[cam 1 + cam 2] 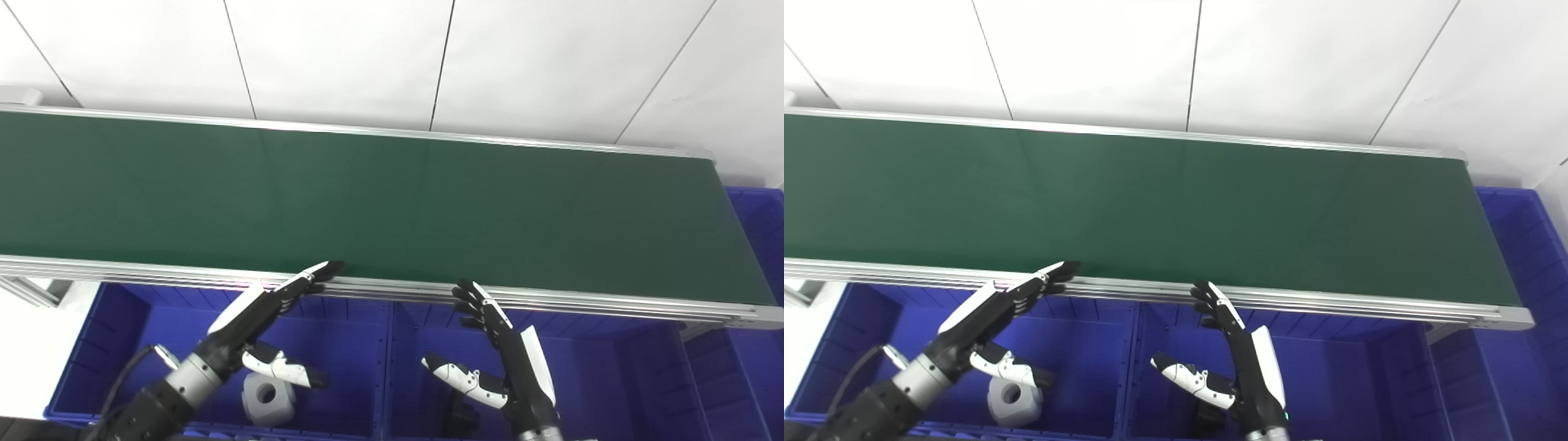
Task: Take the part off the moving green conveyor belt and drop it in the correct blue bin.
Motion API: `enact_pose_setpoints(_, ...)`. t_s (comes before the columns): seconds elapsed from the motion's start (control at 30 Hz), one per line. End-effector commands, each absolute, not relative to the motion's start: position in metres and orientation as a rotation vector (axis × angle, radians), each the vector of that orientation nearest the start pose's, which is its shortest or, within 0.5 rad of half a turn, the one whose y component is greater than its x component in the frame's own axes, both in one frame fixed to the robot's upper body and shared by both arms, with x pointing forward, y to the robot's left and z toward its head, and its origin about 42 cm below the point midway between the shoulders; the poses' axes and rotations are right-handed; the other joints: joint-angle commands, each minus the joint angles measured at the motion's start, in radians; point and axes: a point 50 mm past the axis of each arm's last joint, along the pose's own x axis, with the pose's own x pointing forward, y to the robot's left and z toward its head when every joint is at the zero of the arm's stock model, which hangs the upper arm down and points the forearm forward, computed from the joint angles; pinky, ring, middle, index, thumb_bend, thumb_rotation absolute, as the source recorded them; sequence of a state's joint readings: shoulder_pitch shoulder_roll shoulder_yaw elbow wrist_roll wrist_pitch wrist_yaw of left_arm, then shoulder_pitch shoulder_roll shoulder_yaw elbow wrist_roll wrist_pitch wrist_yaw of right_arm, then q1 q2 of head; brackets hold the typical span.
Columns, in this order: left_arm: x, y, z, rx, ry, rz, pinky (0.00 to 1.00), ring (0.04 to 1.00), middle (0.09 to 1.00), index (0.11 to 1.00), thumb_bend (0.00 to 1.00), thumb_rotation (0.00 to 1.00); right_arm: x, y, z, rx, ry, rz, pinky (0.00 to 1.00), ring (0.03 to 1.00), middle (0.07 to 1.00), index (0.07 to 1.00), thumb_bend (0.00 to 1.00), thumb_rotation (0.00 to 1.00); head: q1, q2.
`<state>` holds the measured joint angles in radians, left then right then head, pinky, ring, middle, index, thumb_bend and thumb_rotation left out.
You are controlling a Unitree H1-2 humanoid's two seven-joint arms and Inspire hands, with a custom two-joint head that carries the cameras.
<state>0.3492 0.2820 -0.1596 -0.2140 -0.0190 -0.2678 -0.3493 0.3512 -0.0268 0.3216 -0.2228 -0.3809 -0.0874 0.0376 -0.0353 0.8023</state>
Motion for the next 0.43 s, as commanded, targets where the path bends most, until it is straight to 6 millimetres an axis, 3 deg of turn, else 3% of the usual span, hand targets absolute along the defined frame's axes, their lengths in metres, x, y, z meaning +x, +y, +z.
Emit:
enact_pose_setpoints(0.0, 0.154, 0.239, 0.102, 0.199, -0.149, -0.513, 0.86, 0.904, 0.93, 0.924, 0.73, 0.35, 0.161, -0.144, 0.095, -0.305, -0.044, 0.291, 0.76, 0.818, 0.851, 0.887, 0.75, 0.41, 0.001, 0.001)
enact_pose_setpoints(0.1, 0.15, 0.234, 0.096, 0.165, -0.154, -0.488, 0.86, 0.898, 0.922, 0.922, 0.71, 0.32, 0.159, -0.145, 0.094, -0.307, -0.041, 0.291, 0.75, 0.813, 0.847, 0.886, 0.75, 0.39, -0.011, -0.012)
enact_pose_setpoints(0.23, 0.146, 0.235, 0.093, 0.154, -0.135, -0.443, 0.87, 0.902, 0.927, 0.929, 0.73, 0.36, 0.157, -0.146, 0.093, -0.305, -0.037, 0.29, 0.76, 0.817, 0.846, 0.89, 0.75, 0.38, -0.027, -0.017)
enact_pose_setpoints(0.4, 0.145, 0.242, 0.088, 0.196, -0.121, -0.414, 0.89, 0.911, 0.94, 0.947, 0.72, 0.34, 0.156, -0.146, 0.092, -0.306, -0.019, 0.298, 0.78, 0.831, 0.855, 0.899, 0.75, 0.37, -0.054, -0.027)
